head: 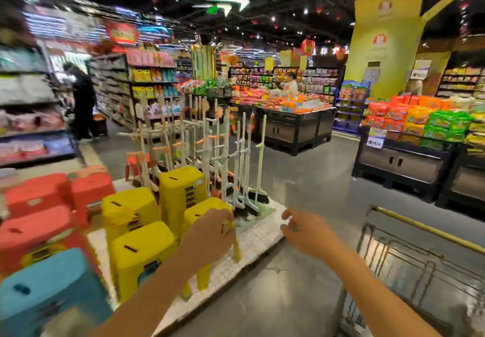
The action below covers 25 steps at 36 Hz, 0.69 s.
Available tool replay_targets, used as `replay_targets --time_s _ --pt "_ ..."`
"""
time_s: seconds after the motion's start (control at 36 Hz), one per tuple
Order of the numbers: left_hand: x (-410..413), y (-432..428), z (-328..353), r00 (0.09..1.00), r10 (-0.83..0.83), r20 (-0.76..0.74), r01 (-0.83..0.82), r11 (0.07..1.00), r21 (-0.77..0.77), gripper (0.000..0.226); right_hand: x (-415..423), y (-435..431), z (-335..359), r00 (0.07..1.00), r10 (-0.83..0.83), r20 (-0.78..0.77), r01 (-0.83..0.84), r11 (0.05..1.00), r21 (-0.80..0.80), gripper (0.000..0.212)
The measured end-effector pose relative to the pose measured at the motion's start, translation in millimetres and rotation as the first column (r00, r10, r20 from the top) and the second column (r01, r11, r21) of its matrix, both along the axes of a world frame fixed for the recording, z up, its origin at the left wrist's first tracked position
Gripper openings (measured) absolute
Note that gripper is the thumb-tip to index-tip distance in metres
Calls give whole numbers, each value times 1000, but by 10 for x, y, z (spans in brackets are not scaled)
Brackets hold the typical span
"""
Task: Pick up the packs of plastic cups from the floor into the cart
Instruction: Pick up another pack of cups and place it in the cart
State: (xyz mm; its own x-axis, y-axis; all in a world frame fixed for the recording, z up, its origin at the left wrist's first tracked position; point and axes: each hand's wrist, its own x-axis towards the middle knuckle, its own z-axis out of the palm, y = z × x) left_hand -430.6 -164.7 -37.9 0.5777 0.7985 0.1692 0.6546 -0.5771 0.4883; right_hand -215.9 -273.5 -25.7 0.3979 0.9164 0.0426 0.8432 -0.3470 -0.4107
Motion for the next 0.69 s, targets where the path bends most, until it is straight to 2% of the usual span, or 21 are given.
replay_targets --time_s 0.11,0.22,0.31,0.42,0.44,0.53,0.69 --pt "-852 50 -23 986 166 -34 -165 986 34 34 -702 417 4 988 145 51 -145 989 11 33" --pt "-1704 31 -32 948 315 -39 -314 949 26 33 -1420 820 4 931 350 106 -353 936 6 32" --pt "-2298 -32 -87 894 448 -28 -448 894 18 33 -1967 1100 9 867 487 108 -488 872 -14 34" --pt "-3005 -245 -206 786 618 -13 -618 785 -29 34 -2745 1379 6 739 670 67 -670 742 -34 36" --pt "-3217 -366 -259 738 675 -18 -675 737 -42 34 -3013 1441 -36 687 722 80 -722 691 -37 35" --pt "-3554 -599 -372 651 759 0 -758 649 -67 28 -3469 1538 -100 609 789 82 -791 612 -19 34" --pt "-4149 -1548 -527 309 949 -57 -949 304 -80 27 -4659 1407 -294 252 963 98 -963 259 -76 28"
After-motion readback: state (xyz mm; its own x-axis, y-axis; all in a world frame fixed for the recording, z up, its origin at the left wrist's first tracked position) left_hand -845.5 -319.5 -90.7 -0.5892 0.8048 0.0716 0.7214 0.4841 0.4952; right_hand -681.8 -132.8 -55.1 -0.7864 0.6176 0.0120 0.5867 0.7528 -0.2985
